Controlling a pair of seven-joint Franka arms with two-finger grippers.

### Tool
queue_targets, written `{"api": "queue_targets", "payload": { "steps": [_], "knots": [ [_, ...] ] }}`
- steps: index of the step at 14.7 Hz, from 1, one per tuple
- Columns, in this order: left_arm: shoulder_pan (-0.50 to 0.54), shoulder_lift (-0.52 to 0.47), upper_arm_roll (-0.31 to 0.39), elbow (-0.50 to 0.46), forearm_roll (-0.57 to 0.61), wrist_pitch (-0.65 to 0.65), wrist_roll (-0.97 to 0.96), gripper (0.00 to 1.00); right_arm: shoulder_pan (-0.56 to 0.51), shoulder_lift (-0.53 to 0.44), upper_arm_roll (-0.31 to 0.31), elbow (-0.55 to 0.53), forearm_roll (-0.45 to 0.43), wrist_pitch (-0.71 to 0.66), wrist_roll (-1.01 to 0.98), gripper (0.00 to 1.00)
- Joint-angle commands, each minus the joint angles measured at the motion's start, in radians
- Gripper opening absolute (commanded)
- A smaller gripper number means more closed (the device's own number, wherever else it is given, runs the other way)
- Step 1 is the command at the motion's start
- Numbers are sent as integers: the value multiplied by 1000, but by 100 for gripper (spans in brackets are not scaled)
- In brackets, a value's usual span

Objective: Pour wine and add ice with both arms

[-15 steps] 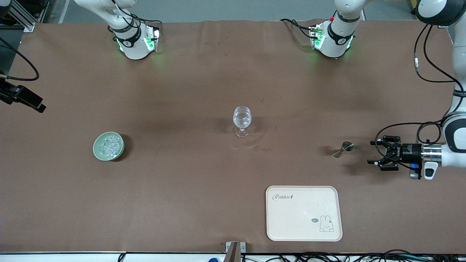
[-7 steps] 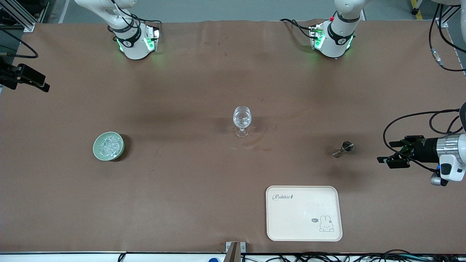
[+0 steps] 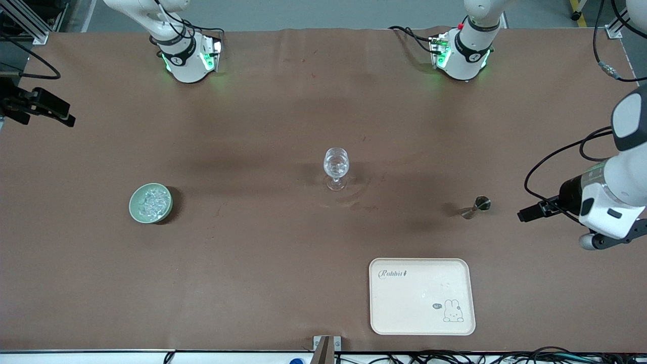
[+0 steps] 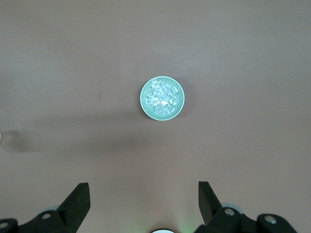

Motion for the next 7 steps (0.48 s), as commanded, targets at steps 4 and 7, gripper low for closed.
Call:
{"api": "queue_targets", "payload": {
  "steps": [4, 7],
  "knots": [
    [16, -105, -51, 5, 53, -7, 240, 100, -3, -28, 2, -31, 11, 36, -48, 99],
    [7, -175, -74, 3, 32, -13, 272, 100, -6, -28, 1, -31, 13, 36, -82, 99]
  ]
}}
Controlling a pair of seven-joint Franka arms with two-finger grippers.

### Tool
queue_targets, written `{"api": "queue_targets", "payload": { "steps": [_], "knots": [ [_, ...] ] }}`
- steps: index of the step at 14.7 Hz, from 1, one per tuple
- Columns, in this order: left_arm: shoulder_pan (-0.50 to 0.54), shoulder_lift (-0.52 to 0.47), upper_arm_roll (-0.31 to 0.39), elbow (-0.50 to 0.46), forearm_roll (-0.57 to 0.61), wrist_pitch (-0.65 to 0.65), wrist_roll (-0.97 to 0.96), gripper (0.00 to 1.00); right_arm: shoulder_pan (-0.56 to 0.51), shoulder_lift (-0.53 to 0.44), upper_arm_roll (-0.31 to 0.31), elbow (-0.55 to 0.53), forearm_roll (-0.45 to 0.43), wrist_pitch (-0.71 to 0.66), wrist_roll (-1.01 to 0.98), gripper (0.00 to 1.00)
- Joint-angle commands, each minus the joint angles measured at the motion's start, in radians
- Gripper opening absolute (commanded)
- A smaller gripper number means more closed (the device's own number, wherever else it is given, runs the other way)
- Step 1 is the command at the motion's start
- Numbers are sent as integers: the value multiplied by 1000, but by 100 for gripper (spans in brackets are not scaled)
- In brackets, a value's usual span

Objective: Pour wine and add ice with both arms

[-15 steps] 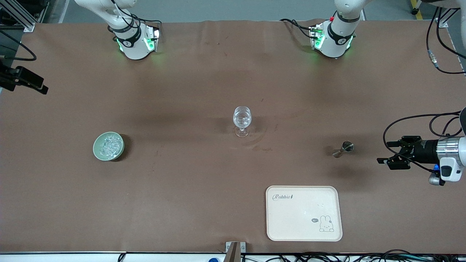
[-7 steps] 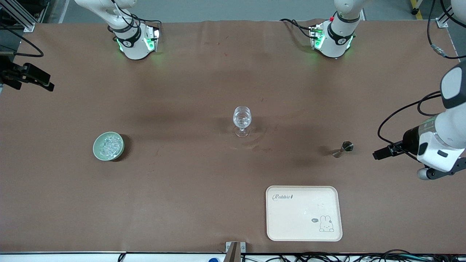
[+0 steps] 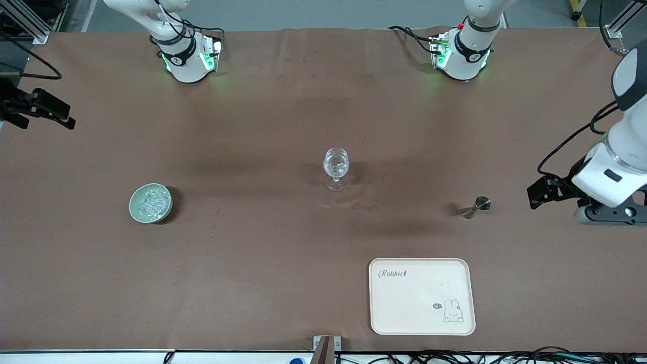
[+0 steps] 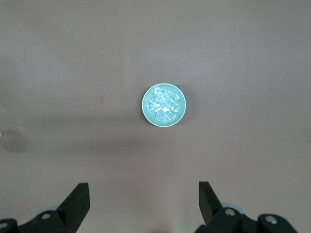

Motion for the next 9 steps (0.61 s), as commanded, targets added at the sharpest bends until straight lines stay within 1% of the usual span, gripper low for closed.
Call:
{"api": "queue_targets", "payload": {
  "steps": [1, 2, 3, 4, 5, 6, 7, 8, 9],
  "knots": [
    [-18, -110, 17, -13, -65, -26, 33, 100, -7, -28, 0, -31, 13, 14, -39, 99],
    [-67, -148, 103, -11, -146, -62, 33, 100, -7, -28, 0, -33, 13, 14, -40, 99],
    [-145, -196, 233, -13, -237, -91, 38, 100, -7, -28, 0, -33, 13, 15, -40, 99],
    [-235, -251, 377, -16, -320, -115, 48, 100, -7, -28, 0, -34, 13, 21, -40, 99],
    [-338, -293, 518, -28, -378, -148, 92, 100, -7, -28, 0, -34, 13, 23, -40, 99],
    [-424, -319, 629, -31, -401, -188, 145, 100, -5, -28, -1, -34, 13, 23, -40, 99],
    [-498, -334, 718, -32, -418, -229, 189, 100, -5, -28, -1, -34, 13, 23, -40, 99],
    [-552, -359, 778, -45, -429, -257, 206, 100, -5, -28, 0, -34, 13, 23, -40, 99],
    [-584, -391, 819, -81, -441, -262, 206, 100, -5, -28, 0, -34, 13, 23, -40, 99]
  ]
}}
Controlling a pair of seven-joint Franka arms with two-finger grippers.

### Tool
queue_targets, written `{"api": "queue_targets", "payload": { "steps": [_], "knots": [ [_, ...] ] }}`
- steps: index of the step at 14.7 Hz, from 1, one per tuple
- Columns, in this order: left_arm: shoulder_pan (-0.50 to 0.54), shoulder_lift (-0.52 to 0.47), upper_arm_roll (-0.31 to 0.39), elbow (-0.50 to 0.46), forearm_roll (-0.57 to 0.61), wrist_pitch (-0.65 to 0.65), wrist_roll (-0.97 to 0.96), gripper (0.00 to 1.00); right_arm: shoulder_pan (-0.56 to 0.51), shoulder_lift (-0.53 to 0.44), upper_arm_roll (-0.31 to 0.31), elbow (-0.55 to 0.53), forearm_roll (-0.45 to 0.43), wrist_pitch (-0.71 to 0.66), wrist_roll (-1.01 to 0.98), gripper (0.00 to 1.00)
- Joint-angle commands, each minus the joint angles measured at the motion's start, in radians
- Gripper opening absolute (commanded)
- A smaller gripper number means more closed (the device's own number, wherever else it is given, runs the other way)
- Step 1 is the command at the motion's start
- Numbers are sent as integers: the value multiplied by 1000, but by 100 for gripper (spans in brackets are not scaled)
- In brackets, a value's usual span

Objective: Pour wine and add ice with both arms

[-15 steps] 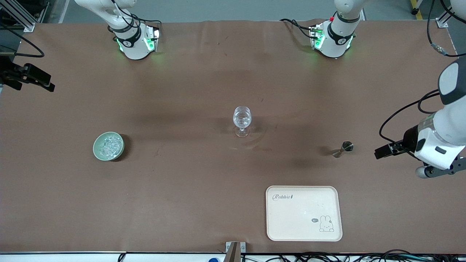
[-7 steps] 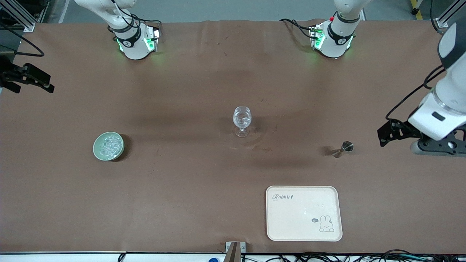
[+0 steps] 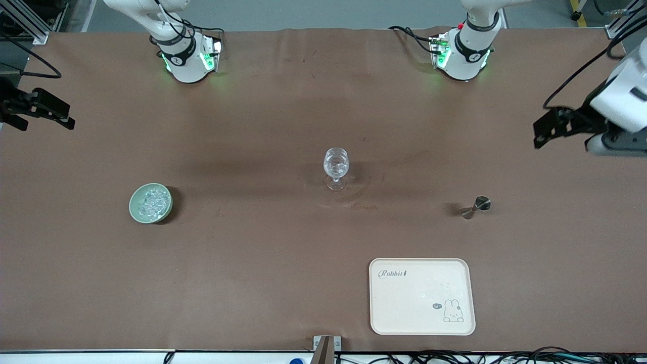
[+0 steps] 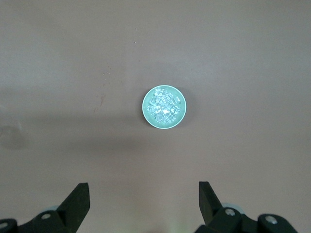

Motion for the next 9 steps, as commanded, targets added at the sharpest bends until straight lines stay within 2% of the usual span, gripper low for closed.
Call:
{"api": "queue_targets", "payload": {
  "steps": [1, 5, 8, 9],
  "knots": [
    [-99, -110, 125, -117, -42, -14, 31, 100, -5, -28, -1, -32, 13, 15, -13, 99],
    [-159, -239, 168, -275, -43, 9, 32, 100, -5, -28, -1, -32, 13, 15, -13, 99],
    [-150, -336, 170, -414, -45, 92, 32, 100, -5, -27, -1, -32, 13, 15, -13, 99],
    [-147, -339, 168, -421, -43, 93, 32, 100, -6, -27, -1, -32, 13, 15, -13, 99]
  ]
}}
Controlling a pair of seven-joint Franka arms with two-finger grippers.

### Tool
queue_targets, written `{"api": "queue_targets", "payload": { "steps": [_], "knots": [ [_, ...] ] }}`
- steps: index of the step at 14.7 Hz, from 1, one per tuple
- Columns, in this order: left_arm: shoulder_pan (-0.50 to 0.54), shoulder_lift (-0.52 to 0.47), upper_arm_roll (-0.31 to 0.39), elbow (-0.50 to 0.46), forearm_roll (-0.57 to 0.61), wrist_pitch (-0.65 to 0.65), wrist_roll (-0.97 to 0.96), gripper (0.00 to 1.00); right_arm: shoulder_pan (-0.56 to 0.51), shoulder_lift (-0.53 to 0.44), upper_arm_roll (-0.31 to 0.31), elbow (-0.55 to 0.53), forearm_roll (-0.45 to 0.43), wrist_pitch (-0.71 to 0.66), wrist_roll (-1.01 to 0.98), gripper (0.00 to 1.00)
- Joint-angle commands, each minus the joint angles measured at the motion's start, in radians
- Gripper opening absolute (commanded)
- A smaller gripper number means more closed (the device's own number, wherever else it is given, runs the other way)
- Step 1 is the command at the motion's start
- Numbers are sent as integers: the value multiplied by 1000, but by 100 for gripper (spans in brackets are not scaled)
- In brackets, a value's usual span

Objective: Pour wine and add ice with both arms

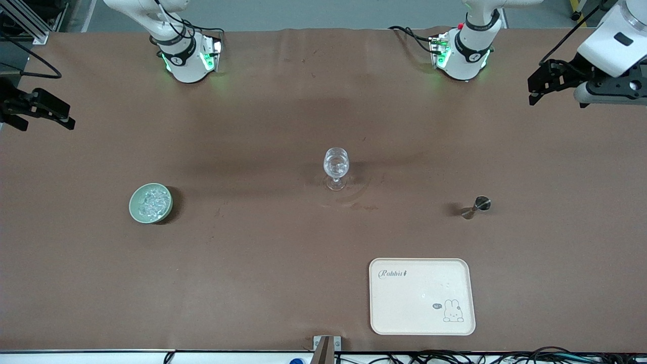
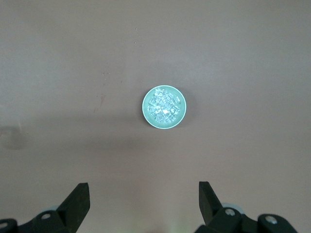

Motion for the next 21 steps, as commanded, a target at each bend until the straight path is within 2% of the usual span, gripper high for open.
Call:
{"api": "queue_targets", "payload": {
  "steps": [1, 8, 21],
  "knots": [
    [1, -70, 14, -95, -15, 47, 16, 100, -5, -27, 0, -31, 13, 14, -13, 99],
    [3, 1, 16, -10, -25, 36, 2, 100, -6, -25, -2, -21, -3, 21, -3, 99],
    [43, 21, 16, 7, -23, 20, -5, 100, -11, 7, -5, -5, -16, 34, 12, 100]
  ]
}}
